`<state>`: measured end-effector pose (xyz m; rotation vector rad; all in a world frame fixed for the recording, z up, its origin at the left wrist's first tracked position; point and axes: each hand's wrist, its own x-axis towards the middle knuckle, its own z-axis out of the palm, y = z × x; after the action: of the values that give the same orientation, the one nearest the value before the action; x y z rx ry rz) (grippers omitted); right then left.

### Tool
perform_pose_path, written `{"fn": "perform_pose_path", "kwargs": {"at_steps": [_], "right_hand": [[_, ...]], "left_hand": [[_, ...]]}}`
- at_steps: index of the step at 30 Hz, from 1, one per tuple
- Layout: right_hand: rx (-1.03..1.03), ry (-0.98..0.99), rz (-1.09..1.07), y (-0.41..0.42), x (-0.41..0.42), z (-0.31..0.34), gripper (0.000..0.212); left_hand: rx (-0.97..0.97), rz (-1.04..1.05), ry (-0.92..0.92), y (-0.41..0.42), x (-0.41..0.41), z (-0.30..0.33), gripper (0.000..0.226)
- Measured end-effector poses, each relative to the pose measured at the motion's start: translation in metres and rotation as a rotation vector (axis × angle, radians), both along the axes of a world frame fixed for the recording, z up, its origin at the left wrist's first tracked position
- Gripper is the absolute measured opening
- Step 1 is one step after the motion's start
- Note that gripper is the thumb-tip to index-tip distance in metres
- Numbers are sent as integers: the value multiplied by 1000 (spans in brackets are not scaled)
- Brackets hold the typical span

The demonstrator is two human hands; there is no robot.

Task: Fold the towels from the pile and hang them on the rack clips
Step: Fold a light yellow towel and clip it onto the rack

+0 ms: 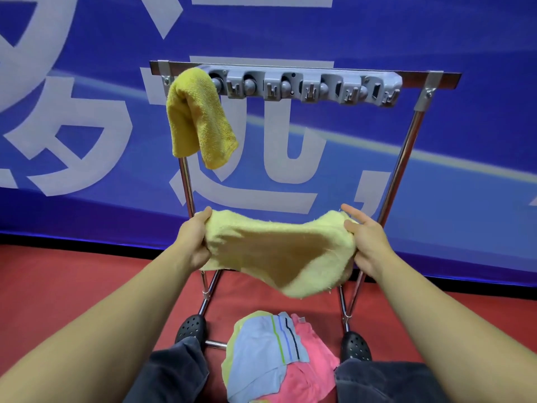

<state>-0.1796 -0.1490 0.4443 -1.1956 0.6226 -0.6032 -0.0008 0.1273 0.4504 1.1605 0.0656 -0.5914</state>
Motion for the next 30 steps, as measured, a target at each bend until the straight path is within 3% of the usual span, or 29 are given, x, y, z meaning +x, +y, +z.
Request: {"fn": "perform_pose_path", "kwargs": {"at_steps": [4, 9, 11, 12, 14, 16, 18, 22, 25, 27, 30], "right_hand": [[-42, 1, -7, -10, -2, 10, 40], [-118, 89, 1, -16, -8, 17, 51], [-121, 101, 0, -15, -7, 14, 50], [-120, 99, -5, -13, -6, 14, 46], [-125, 78, -23, -11, -5, 13, 31], [-126, 41, -32, -12, -3, 8, 20], [-108, 8, -59, -15, -2, 3, 20], [-96, -16, -140, -19, -4, -4, 28], [-138, 28, -167, -24, -7, -13, 28], [-187, 85, -192, -30, -9, -22, 26], [-194, 110, -233, -35, -14, -32, 23]], "left_hand": [[507, 32, -379, 2, 9, 5, 19], [901, -92, -672, 8, 20, 12, 26], [858, -136, -598, 8, 21, 13, 49], [723, -151, -475, 9, 22, 14, 57], [401, -216, -246, 11, 24, 17, 58], [265, -254, -200, 15, 28, 17, 54], [306, -284, -313, 18, 27, 13, 51], [819, -407, -803, 23, 26, 1, 27], [1015, -530, -920, 22, 25, -9, 16], [956, -486, -897, 18, 25, -17, 13], [674, -337, -727, 13, 23, -32, 8]]}}
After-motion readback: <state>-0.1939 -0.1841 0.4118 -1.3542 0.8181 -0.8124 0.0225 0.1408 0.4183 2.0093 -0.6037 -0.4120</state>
